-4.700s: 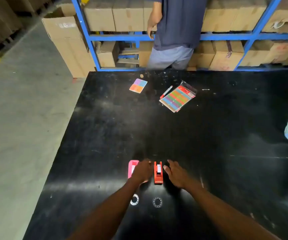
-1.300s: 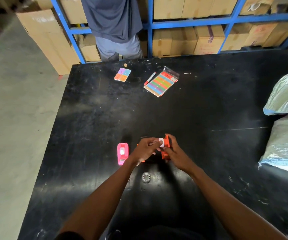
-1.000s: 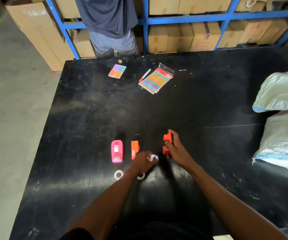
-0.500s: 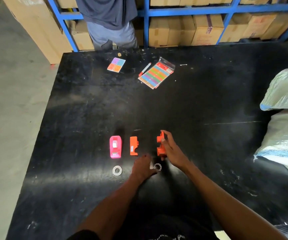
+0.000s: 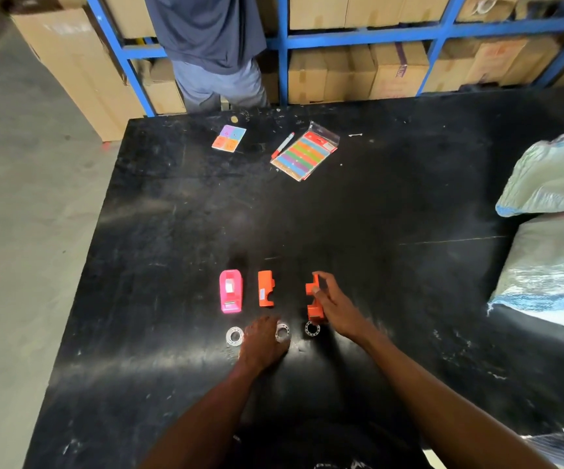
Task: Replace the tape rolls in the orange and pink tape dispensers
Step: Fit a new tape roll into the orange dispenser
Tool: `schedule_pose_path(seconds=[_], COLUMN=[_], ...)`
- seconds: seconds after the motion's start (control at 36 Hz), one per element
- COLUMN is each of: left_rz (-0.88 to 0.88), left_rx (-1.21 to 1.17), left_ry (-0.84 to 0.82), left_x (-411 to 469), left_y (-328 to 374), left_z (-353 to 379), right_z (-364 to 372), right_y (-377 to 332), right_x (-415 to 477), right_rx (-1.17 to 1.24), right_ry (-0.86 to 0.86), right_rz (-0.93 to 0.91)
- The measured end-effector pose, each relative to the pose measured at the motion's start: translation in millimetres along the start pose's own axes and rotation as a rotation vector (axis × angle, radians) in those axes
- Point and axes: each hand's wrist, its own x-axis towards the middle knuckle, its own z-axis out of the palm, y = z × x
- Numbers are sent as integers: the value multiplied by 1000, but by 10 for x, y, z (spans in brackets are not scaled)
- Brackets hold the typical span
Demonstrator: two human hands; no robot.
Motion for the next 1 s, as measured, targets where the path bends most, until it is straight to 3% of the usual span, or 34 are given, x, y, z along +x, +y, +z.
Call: schedule_pose_path(seconds=[0.08,0.25,0.69,1.0], left_rz=[39,107,177,254], left_rx=[-208,-331,-365,-410], left_ry=[-2,50,239,168], left_x=[-10,-9,-111,-81], left_y=[58,162,218,231], left_z=[-117,-333,-572,-656], right_z=[11,81,246,275], right_y=[60,62,-31,-67], right_x=[-20,-59,-147,-140], right_rx=[-5,-10,-19,-13], right_ry=[0,1,-30,-40], right_rz=[11,-5,-74,-103])
